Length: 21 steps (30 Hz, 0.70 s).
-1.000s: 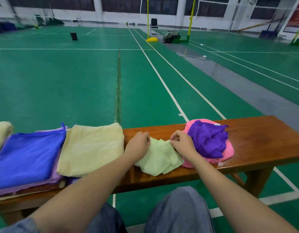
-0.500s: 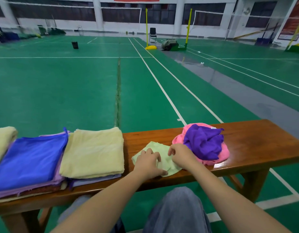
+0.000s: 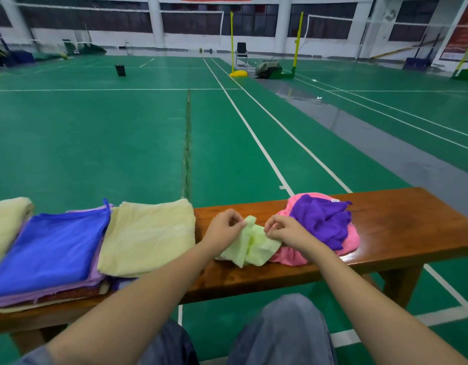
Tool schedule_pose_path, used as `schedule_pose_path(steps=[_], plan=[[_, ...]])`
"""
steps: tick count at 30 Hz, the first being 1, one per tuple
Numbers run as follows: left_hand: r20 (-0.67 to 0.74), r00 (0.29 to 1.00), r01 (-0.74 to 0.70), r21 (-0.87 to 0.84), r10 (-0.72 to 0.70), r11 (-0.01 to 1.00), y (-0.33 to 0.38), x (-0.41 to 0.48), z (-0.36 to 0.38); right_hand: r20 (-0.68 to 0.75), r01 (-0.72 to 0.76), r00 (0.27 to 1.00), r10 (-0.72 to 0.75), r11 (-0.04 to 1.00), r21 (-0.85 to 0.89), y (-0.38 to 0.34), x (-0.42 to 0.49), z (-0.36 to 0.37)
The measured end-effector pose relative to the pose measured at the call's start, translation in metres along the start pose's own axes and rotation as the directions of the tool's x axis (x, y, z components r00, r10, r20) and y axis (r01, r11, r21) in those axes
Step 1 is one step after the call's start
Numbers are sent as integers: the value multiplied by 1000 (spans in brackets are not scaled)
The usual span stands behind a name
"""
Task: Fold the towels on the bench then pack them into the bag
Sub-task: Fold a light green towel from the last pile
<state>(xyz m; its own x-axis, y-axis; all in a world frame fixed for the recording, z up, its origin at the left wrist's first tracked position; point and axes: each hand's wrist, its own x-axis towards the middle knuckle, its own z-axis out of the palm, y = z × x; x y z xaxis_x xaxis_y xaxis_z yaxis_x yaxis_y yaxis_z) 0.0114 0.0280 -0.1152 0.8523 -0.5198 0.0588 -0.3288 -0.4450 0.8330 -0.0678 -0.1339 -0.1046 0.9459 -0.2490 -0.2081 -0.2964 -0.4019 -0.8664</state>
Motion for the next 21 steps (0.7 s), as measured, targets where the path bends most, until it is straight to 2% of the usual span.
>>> schedule_pose_path(steps=[5,12,21], plan=[[-17,1000,-16,-149,13,989,20,10,-35,-15,91,996,-90,968,232,-29,-6,-1],[33,998,-38,-241,48,970,35,4,-60,-123,327,943,-310,931,161,-50,-11,-1],[156,984,-42,-275,88,960,30,2,-69,-254,390,900,-355,915,106,-62,-6,8]])
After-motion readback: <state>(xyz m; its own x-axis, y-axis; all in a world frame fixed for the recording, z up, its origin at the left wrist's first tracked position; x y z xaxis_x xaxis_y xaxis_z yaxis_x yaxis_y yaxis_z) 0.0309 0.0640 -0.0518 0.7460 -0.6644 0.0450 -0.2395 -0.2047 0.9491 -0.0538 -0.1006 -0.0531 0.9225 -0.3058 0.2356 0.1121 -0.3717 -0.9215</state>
